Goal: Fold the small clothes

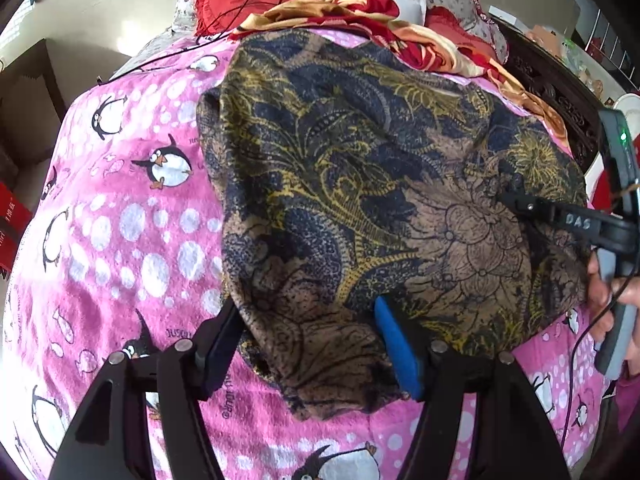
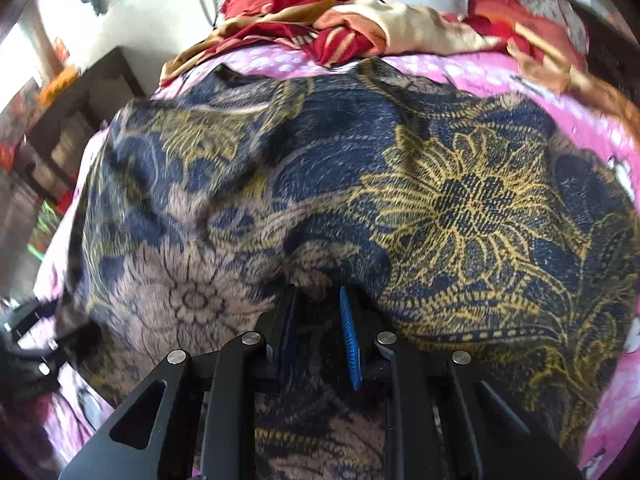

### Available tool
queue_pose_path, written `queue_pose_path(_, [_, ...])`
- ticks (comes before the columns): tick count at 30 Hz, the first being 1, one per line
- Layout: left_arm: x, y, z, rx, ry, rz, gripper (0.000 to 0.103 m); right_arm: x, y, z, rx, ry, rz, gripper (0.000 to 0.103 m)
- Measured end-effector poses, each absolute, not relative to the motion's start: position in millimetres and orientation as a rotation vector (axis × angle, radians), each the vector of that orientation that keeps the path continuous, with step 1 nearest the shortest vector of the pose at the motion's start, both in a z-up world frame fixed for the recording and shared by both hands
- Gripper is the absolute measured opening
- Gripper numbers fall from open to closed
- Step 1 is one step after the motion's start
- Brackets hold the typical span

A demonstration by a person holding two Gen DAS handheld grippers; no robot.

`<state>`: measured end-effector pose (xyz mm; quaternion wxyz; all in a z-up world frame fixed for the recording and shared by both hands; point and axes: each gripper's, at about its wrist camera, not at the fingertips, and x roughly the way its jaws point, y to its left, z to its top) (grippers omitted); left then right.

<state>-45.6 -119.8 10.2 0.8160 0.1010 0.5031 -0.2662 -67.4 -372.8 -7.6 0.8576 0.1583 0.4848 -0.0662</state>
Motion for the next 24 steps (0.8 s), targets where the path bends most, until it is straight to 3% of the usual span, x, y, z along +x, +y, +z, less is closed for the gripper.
queue_pose_path(12, [-47, -113, 8, 0.152, 1.089, -0.57, 0.075, -89, -362, 23, 0.328, 0.944, -0.133, 0.028])
queue_pose_path(24, [-50, -120, 2, 0.157, 1.076, -0.57, 0.085, -41, -352, 4, 0.322, 0.972, -0.141, 0.028])
